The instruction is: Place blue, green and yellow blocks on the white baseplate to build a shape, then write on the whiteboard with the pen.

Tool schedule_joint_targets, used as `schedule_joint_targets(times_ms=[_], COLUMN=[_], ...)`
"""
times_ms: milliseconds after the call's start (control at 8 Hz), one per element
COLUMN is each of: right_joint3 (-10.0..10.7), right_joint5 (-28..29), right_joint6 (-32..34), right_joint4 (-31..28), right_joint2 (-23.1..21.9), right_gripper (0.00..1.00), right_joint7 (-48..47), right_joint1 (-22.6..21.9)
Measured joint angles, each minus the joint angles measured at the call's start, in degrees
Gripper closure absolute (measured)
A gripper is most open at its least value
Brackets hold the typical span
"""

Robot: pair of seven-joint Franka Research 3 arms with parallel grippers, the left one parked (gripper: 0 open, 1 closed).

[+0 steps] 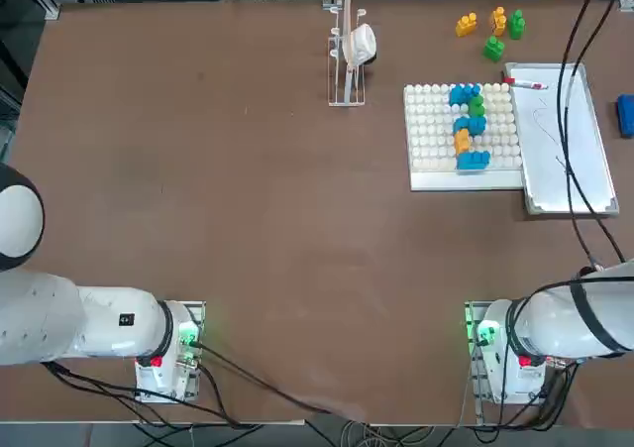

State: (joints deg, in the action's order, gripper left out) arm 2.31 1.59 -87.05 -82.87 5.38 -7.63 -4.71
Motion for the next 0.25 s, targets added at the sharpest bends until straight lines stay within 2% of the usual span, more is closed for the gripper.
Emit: schedule_joint_targets(times_ms=[250], right_joint3=[0.0], right_joint5=[0.0], right_joint6=[1.51], right_joint4=[1.63], right_joint2=[-0.03], right_gripper=[0.0], right_joint7=[-0.08], right_joint1=[0.0])
